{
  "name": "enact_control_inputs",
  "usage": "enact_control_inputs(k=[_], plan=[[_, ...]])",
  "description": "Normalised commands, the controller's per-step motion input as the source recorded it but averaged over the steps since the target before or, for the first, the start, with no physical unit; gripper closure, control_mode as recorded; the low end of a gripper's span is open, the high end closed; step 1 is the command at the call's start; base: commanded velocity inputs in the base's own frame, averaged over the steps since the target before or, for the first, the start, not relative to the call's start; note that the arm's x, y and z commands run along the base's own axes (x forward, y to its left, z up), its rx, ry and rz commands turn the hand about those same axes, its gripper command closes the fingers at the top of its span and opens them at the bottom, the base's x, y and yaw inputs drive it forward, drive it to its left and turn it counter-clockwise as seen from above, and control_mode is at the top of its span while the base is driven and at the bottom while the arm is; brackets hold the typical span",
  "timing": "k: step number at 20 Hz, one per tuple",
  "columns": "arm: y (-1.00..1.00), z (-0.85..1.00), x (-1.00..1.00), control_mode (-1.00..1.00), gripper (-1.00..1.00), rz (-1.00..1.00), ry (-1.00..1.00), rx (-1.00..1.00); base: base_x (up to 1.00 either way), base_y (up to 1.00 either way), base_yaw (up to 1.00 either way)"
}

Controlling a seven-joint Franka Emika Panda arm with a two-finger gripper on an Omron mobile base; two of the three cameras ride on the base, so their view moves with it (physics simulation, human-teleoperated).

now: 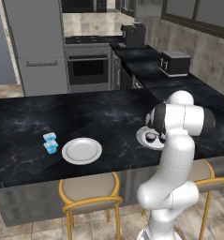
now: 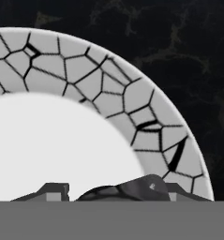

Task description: Place two yogurt containers on each plate.

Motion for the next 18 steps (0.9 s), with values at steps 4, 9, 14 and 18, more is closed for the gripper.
enact_control_inputs(k=[4, 9, 14, 18], plan=[[0.0, 0.0, 0.04, -1.0, -1.0, -0.02, 0.0, 0.0, 0.0, 0.0, 0.0], [0.0, 0.0, 0.01, -1.0, -1.0, 0.0, 0.0, 0.0, 0.0, 0.0, 0.0], [-0.01, 0.08, 0.04, -1.0, -1.0, 0.0, 0.0, 0.0, 0.0, 0.0, 0.0], [0.0, 0.22, 0.0, -1.0, -1.0, 0.0, 0.0, 0.0, 0.0, 0.0, 0.0]])
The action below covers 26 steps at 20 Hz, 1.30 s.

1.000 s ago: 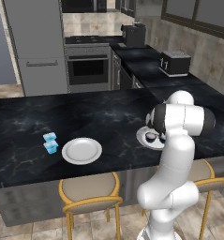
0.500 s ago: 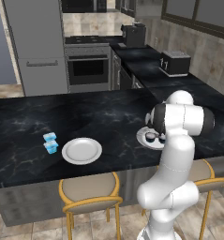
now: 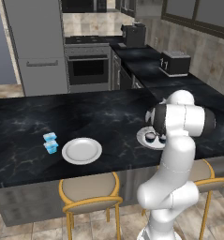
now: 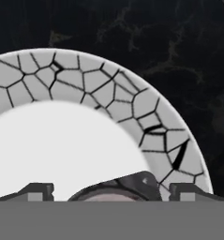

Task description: Place two yogurt containers on each plate.

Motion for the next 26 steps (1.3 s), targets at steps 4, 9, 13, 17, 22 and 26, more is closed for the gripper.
enact_control_inputs(k=[4, 9, 13, 17, 22, 26], plan=[[0.0, 0.33, 0.0, -1.0, -1.0, 0.0, -0.03, 0.01, 0.0, 0.0, 0.0], [0.0, 0.51, -0.13, -1.0, -1.0, 0.0, -0.15, 0.04, 0.0, 0.0, 0.0], [0.0, 0.57, -0.42, -1.0, -1.0, 0.05, -0.16, 0.04, 0.0, 0.0, 0.0], [0.11, 0.47, -0.7, -1.0, -1.0, 0.1, -0.05, 0.02, 0.0, 0.0, 0.0], [0.5, 0.45, -0.44, -1.0, -1.0, 0.04, 0.08, 0.0, 0.0, 0.0, 0.0], [0.64, 0.33, -0.44, -1.0, -1.0, 0.07, 0.07, 0.0, 0.0, 0.0, 0.0]])
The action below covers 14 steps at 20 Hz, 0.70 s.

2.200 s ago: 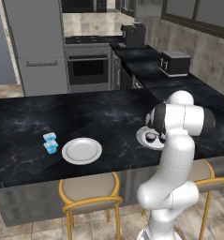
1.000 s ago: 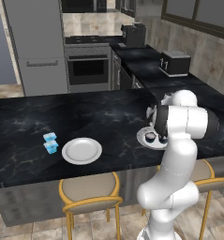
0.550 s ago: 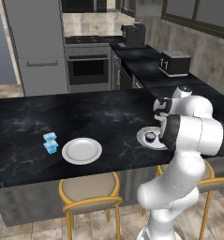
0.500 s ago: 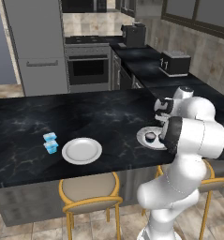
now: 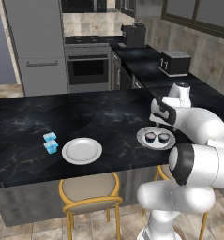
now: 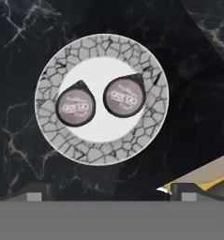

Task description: Place two yogurt containers on each plate.

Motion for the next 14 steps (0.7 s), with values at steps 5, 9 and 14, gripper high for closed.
enact_control_inputs(k=[5, 9, 14], plan=[[0.87, 0.18, -0.3, -1.0, -1.0, 0.1, 0.0, 0.0, 0.0, 0.0, 0.0], [1.0, 0.15, -0.08, -1.0, -1.0, 0.22, 0.0, 0.0, 0.0, 0.0, 0.0], [1.0, 0.08, -0.02, -1.0, -1.0, 0.33, 0.0, -0.01, 0.0, 0.0, 0.0]])
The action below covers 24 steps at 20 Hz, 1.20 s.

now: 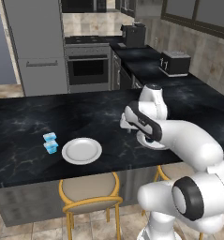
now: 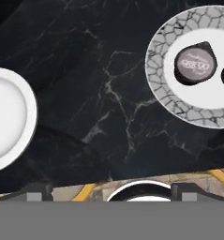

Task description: Place two yogurt containers on each plate.

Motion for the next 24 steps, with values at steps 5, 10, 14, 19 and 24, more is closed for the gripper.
enact_control_inputs(k=[5, 10, 14, 19, 24], plan=[[0.89, 0.08, 0.0, -1.0, -1.0, 0.33, 0.01, 0.0, 0.0, 0.0, 0.0], [0.97, 0.0, -0.02, -1.0, -1.0, 0.46, 0.0, -0.02, 0.0, 0.0, 0.0], [0.96, 0.0, 0.0, -1.0, -1.0, 0.32, 0.0, -0.06, 0.0, 0.0, 0.0], [1.0, 0.0, 0.01, -1.0, -1.0, 0.18, -0.03, -0.1, 0.0, 0.0, 0.0], [1.0, 0.0, 0.15, -1.0, -1.0, 0.0, 0.0, -0.11, 0.0, 0.0, 0.0]])
